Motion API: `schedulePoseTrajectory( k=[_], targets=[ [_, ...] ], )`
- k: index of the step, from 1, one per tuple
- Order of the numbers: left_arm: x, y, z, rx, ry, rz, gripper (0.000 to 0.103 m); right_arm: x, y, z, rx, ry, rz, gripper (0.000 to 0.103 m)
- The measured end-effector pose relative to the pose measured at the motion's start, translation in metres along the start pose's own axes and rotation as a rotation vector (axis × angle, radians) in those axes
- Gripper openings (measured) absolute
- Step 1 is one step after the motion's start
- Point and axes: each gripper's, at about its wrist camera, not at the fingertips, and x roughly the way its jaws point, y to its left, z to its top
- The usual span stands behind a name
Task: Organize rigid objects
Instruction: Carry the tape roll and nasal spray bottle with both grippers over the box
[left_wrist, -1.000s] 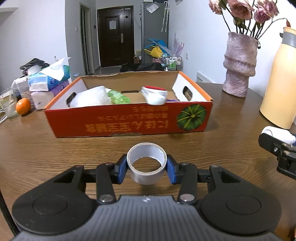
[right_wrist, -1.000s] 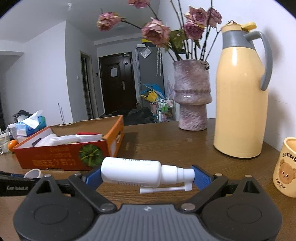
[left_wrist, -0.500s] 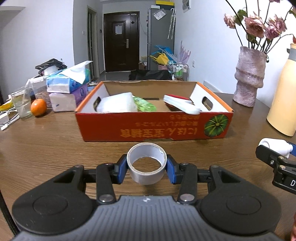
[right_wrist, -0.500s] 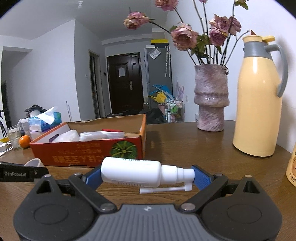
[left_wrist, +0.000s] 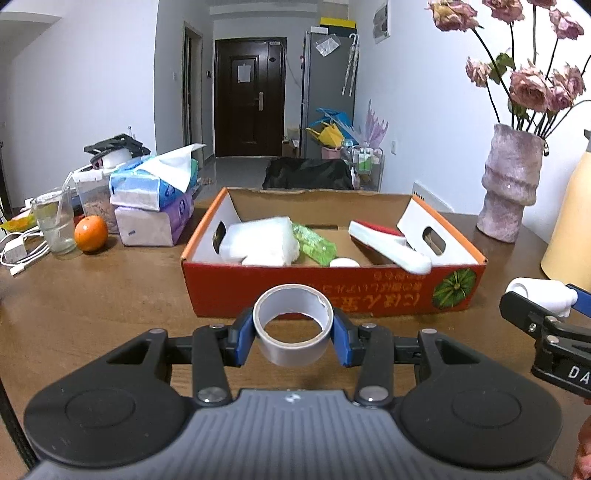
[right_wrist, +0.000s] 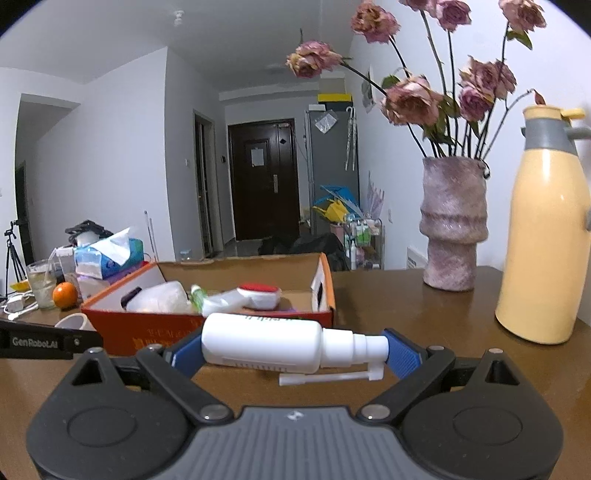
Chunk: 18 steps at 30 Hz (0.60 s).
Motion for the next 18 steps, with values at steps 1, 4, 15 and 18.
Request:
schedulePoseTrajectory(
  k=[1, 4, 15, 18],
  targets=[
    [0.001, 0.001, 0.002, -0.002, -0.004, -0.001, 0.044, 0.002, 0.002, 0.002, -0.004, -0.007, 0.001, 0.098],
    [0.004, 0.001, 0.007, -0.009, -0.016, -0.001, 0.044, 0.008, 0.006, 0.006, -0.008, -0.018, 0.007, 0.098],
    [0.017, -0.001, 0.030, -0.031, -0.054, -0.015, 0.044, 0.027, 0.008, 0.028, 0.017, -0.063, 0.017, 0.098],
    [0.022, -0.002, 0.034, -0.045, -0.062, -0.009, 0.044, 0.034, 0.007, 0.034, 0.028, -0.068, 0.020, 0.098]
  ],
)
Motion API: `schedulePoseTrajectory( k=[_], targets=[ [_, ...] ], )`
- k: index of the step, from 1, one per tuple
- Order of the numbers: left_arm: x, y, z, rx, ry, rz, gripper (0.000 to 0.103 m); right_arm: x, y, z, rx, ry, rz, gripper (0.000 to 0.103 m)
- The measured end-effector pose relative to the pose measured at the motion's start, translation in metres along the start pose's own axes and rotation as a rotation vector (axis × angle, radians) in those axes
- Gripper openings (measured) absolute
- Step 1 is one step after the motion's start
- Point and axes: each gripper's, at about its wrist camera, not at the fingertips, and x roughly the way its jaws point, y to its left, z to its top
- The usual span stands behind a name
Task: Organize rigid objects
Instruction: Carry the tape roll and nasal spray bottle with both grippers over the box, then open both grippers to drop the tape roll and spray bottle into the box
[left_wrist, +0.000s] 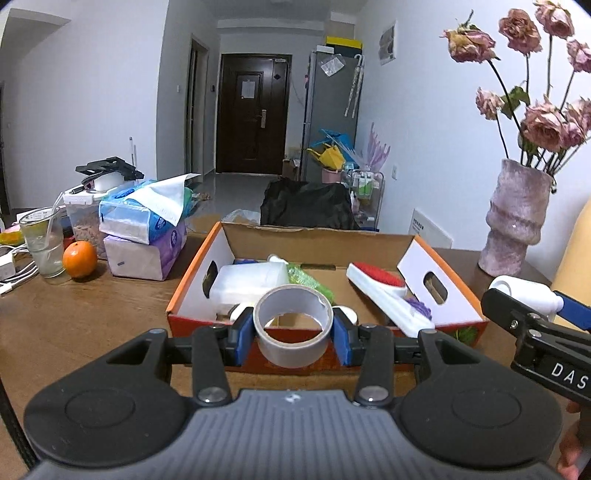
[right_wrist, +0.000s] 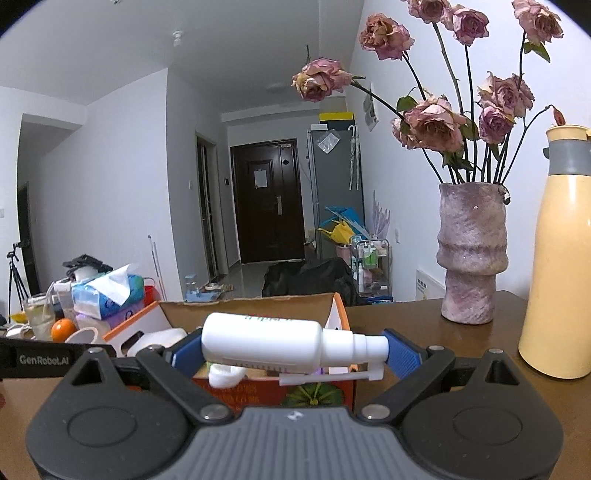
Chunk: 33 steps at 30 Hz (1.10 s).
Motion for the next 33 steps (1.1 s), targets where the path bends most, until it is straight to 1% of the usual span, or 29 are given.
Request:
schedulePoseTrajectory(
  k=[13, 23, 33],
  targets=[
    [0.033, -0.004, 0.024, -0.039, -0.029, 0.017, 0.044, 0.041, 0.000, 0.017, 0.024, -0.021, 0.004, 0.098],
    [0.065, -0.008, 0.037, -0.048, -0.031, 0.029, 0.044, 0.073, 0.002, 0.025, 0.024, -0.020, 0.005, 0.098],
    [0.097, -0.011, 0.045, -0.047, -0.021, 0.053, 0.044, 0.104, 0.005, 0.030, 0.003, 0.000, 0.007, 0.098]
  ],
)
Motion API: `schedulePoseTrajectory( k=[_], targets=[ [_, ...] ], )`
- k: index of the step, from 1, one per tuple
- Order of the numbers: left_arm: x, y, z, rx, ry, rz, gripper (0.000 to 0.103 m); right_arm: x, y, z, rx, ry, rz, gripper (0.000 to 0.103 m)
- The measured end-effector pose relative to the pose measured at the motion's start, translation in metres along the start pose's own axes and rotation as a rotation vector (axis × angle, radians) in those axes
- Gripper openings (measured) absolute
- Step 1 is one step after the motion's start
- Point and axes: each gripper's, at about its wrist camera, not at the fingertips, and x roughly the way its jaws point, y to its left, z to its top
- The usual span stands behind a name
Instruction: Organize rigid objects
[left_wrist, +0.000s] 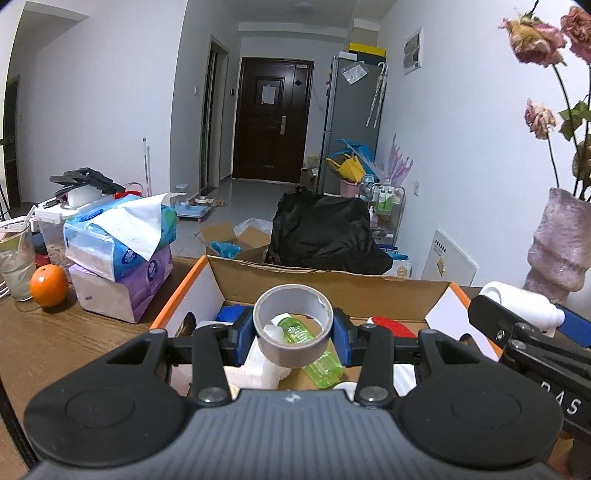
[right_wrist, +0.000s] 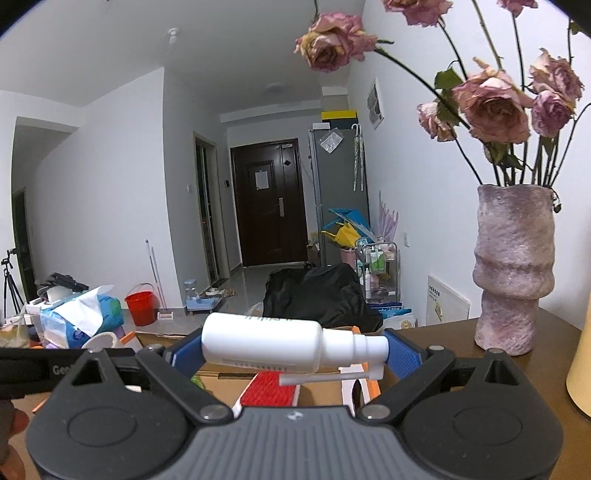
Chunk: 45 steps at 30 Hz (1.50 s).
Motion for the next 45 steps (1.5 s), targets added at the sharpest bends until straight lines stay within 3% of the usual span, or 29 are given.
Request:
schedulePoseTrajectory(
  k=[24, 26, 28, 30, 45],
  targets=[
    [0.055, 0.006, 0.010, 0.042, 0.038, 0.045, 0.045, 0.063, 0.006, -0.001, -0.055, 0.113, 0.006, 0.098],
    [0.055, 0.008, 0.011, 0.049, 0.034, 0.051, 0.060, 0.063, 0.005, -0.002, -0.058, 0.126, 0.009, 0.098],
    [0.051, 0.011, 0.012, 0.039, 0.026, 0.070, 0.090, 0.065, 0.003, -0.001, -0.048, 0.138, 0.002, 0.098],
    [0.049, 0.016, 0.013, 0.032, 0.013, 0.081, 0.102, 0.063, 0.000, 0.000, -0.032, 0.134, -0.013, 0.103],
    [0.033, 0.030, 0.017, 0.036, -0.016, 0.089, 0.103, 0.047, -0.006, 0.006, -0.002, 0.118, -0.019, 0.103]
  ],
)
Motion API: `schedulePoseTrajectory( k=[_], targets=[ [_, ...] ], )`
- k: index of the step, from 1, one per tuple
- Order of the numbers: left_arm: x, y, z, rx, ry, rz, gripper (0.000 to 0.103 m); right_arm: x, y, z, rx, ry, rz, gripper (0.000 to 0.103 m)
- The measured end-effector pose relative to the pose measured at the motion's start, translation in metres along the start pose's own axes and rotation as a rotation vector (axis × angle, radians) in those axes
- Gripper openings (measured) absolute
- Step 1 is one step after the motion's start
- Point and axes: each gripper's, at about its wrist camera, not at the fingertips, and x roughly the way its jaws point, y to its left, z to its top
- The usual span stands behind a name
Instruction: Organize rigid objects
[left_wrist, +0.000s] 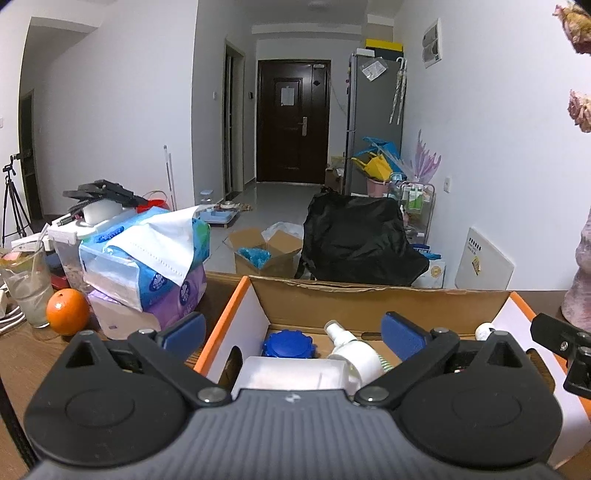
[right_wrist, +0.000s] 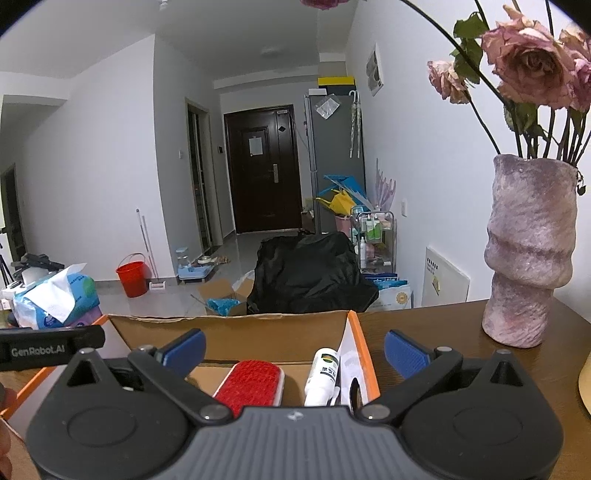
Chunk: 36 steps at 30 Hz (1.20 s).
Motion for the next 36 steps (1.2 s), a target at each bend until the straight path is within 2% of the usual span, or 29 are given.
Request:
schedulePoseTrajectory(
  k=[5, 12, 28, 36],
  targets=[
    [-0.022, -0.002, 0.000, 0.022, -0.052, -0.003, 0.103, -0.015, -0.001, 0.004, -0.003, -0.017, 0.003, 0.103],
    [-0.062, -0.002, -0.004, 0.045, -0.100, -0.046, 0.103, -0.050, -0.001, 0.005, -0.016, -0.046, 0.010, 0.103],
    [-0.175, 0.011, -0.035, 0.069, -0.146, -0.131, 0.103, -0.164, 0.003, -0.008, -0.044, -0.088, 0.016, 0.103],
    [-0.236, 0.019, -0.058, 0.088, -0.131, -0.152, 0.103, -0.225, 0.012, -0.025, -0.052, -0.087, 0.005, 0.103]
  ],
)
